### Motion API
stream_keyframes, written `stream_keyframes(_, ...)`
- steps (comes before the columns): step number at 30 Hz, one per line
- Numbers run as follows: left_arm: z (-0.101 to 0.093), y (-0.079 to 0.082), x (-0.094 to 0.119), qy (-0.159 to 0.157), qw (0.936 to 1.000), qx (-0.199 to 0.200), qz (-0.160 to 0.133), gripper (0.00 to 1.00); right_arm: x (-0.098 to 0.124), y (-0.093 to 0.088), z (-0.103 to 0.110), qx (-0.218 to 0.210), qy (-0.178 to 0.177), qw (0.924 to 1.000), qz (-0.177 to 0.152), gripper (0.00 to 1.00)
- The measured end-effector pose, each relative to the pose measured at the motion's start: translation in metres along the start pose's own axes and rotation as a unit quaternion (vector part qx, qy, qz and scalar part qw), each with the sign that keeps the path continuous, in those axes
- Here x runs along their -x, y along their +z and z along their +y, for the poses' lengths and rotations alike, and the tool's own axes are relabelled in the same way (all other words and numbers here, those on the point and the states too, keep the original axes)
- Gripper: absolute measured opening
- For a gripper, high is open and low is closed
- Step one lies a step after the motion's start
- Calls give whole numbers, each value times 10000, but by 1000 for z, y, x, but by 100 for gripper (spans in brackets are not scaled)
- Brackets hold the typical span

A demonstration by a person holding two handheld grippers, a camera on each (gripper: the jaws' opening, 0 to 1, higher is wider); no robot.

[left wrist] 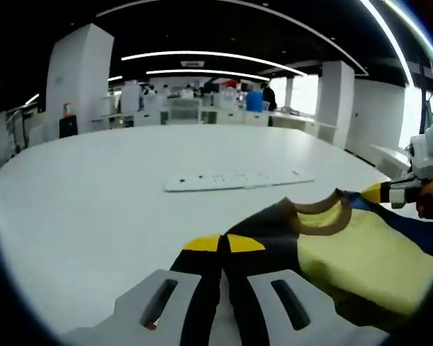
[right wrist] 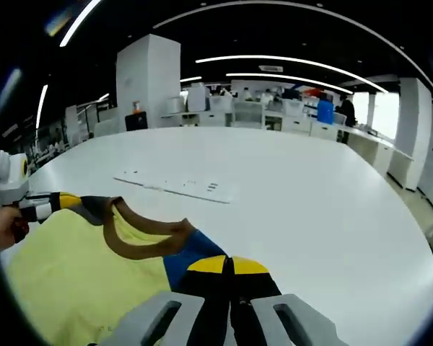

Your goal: Fold the garment on the visible template until the final outline fits inside the template.

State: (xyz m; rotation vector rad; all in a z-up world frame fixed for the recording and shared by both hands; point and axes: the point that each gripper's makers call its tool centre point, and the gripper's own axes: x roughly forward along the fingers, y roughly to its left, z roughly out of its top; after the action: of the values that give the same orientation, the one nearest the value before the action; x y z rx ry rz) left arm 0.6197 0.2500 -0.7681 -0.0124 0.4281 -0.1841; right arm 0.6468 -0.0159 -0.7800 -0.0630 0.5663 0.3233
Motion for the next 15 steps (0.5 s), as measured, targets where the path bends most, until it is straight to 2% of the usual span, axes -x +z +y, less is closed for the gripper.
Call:
stream_keyframes(5,4,6,9,23,10000,-47,-46,2,8,5,-3,-239,-39,9997,-5,1)
stream_keyframes(8,7,12,18,-10,9999,-15,-123,11,16,9,-3,-270,-24,9996,-27,16)
stream_keyframes(10,7,16,24,-91,9998,-1,-183,15,23,15,0,-256,100,9996,-76,20)
stream_keyframes(15,8,18,44,-278,9991,-273,-184,26,44,26,14,-436,407,9981,-154,40)
